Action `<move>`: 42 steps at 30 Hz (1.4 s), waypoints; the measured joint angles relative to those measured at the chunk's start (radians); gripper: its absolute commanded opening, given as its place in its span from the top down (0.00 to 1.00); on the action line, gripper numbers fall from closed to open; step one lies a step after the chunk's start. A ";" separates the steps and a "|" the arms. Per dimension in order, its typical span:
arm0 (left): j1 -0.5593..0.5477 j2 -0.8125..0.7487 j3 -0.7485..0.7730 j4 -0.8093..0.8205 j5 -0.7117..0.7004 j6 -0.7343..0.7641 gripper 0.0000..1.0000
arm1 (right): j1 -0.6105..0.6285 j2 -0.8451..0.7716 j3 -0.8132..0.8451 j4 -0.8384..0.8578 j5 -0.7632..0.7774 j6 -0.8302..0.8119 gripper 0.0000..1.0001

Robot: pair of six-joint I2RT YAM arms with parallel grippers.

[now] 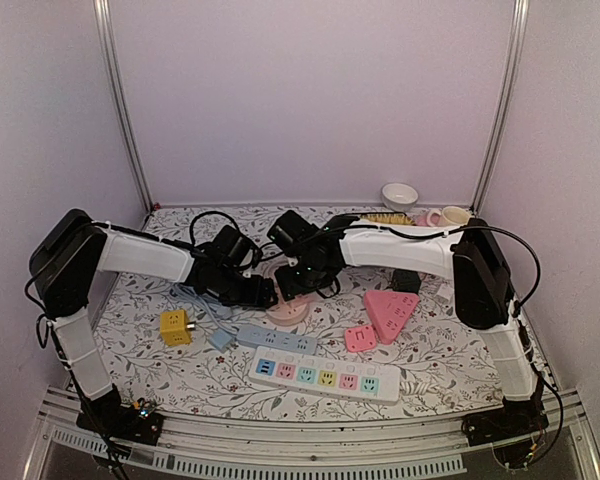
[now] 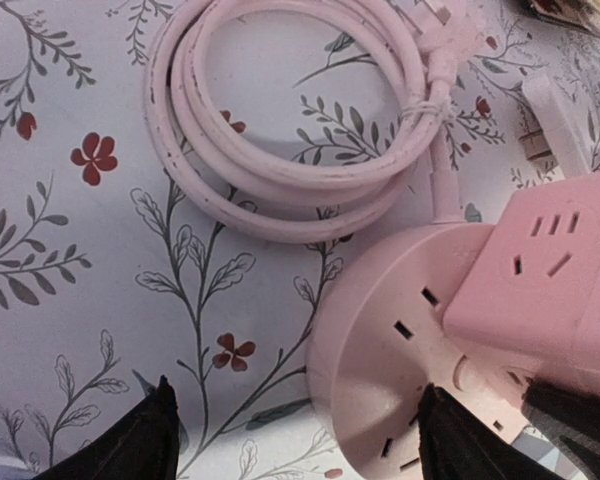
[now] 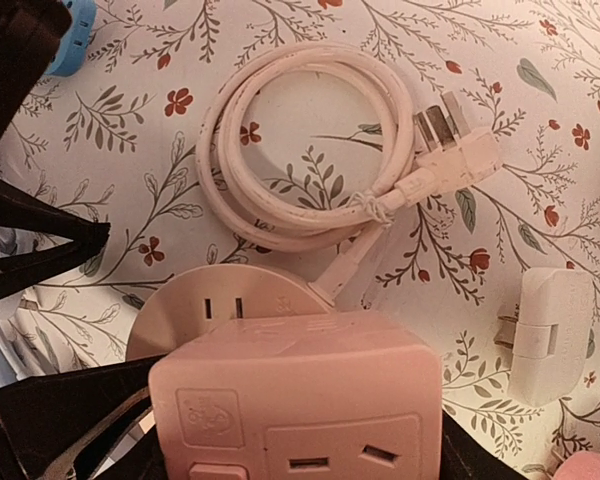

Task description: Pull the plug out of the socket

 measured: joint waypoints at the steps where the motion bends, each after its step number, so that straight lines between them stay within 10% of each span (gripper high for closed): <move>1: -0.001 0.000 0.000 0.000 0.000 0.000 0.18 | 0.001 0.000 0.000 0.000 0.003 -0.002 0.58; 42: -0.027 0.003 0.007 -0.003 0.003 -0.014 0.17 | 0.024 -0.051 -0.058 0.000 0.054 -0.027 0.58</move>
